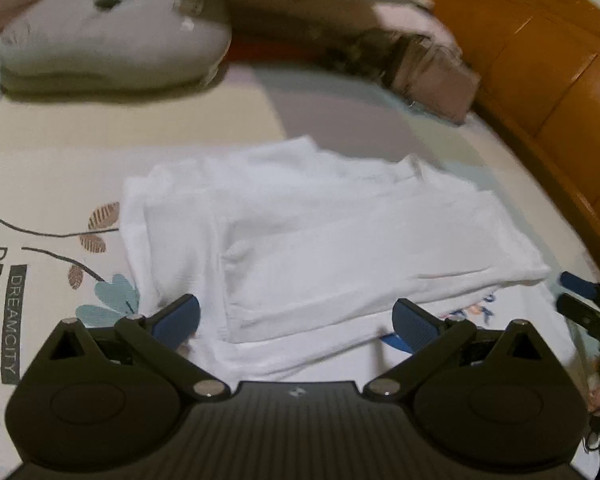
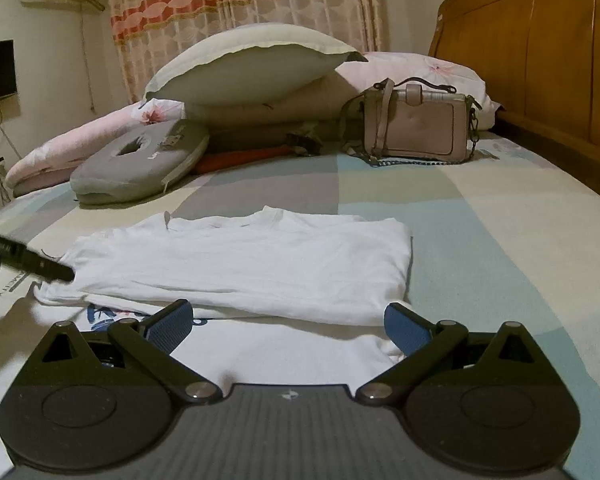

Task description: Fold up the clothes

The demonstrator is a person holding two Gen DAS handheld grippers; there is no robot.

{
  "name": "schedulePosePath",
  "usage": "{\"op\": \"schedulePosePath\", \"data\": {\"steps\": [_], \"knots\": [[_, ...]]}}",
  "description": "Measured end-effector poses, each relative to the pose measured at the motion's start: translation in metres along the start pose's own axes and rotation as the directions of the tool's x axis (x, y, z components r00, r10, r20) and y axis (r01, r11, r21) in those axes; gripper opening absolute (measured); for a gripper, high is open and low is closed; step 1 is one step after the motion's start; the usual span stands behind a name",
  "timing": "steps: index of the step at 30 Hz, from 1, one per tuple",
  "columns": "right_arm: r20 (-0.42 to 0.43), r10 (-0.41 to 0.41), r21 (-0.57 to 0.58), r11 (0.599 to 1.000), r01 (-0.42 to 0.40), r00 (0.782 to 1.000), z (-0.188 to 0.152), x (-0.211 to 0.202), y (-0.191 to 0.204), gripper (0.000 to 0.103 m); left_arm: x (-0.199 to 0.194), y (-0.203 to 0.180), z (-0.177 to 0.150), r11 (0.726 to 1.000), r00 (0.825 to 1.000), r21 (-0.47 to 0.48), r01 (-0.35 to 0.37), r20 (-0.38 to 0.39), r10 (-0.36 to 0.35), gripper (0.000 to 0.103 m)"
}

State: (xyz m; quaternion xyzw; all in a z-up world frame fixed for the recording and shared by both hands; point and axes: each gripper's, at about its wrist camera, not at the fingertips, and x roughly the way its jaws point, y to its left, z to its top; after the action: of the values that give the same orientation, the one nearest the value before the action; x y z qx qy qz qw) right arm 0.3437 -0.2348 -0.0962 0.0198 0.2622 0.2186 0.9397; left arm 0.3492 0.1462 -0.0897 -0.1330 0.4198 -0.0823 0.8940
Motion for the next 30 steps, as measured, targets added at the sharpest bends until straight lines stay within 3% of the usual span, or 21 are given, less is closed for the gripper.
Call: {"op": "schedulePosePath", "data": {"steps": [3, 8, 11, 16, 18, 20, 21, 25, 28, 30], "knots": [[-0.004, -0.007, 0.012, 1.0, 0.007, 1.0, -0.001, 0.002, -0.002, 0.103, -0.006, -0.003, -0.001, 1.0, 0.999, -0.013, 0.025, -0.039, -0.025, 0.102], [0.007, -0.017, 0.008, 1.0, 0.017, 1.0, -0.002, 0.001, -0.001, 0.103, -0.008, -0.017, 0.015, 0.995, 0.999, 0.096, -0.021, 0.051, 0.017, 0.102], [0.01, -0.018, 0.009, 1.0, 0.018, 1.0, -0.003, 0.0, -0.001, 0.103, 0.007, -0.003, 0.035, 0.998, 0.996, -0.006, 0.066, 0.064, -0.065, 0.102], [0.016, -0.019, 0.024, 1.0, 0.018, 1.0, -0.002, 0.0, -0.004, 0.103, 0.041, 0.036, 0.05, 0.986, 0.996, -0.148, 0.079, 0.048, -0.073, 0.098], [0.018, -0.023, 0.033, 0.999, 0.022, 1.0, -0.001, -0.001, -0.007, 0.103, 0.034, 0.043, 0.057, 0.978, 0.995, -0.196, 0.07, 0.079, -0.056, 0.098], [0.021, -0.02, 0.043, 0.999, 0.02, 1.0, -0.001, -0.001, -0.009, 0.103, 0.02, 0.041, 0.064, 0.981, 0.995, -0.191, 0.023, 0.104, -0.003, 0.098], [0.023, -0.02, 0.048, 0.999, 0.019, 1.0, -0.001, -0.002, -0.01, 0.103, 0.011, 0.039, 0.065, 0.984, 0.992, -0.175, 0.042, 0.124, -0.02, 0.098], [0.025, -0.009, 0.067, 0.998, 0.007, 1.0, 0.0, -0.001, -0.011, 0.103, -0.013, 0.021, 0.046, 0.996, 0.99, -0.076, 0.049, 0.133, -0.039, 0.098], [0.019, -0.007, 0.059, 0.998, 0.006, 1.0, -0.001, 0.0, -0.008, 0.103, -0.012, 0.009, 0.018, 0.999, 0.997, -0.007, 0.04, 0.073, -0.039, 0.098], [0.021, -0.011, 0.049, 0.999, 0.01, 1.0, -0.002, -0.001, -0.007, 0.103, -0.009, 0.009, -0.002, 1.0, 0.999, -0.009, -0.014, 0.039, 0.015, 0.098]]}}
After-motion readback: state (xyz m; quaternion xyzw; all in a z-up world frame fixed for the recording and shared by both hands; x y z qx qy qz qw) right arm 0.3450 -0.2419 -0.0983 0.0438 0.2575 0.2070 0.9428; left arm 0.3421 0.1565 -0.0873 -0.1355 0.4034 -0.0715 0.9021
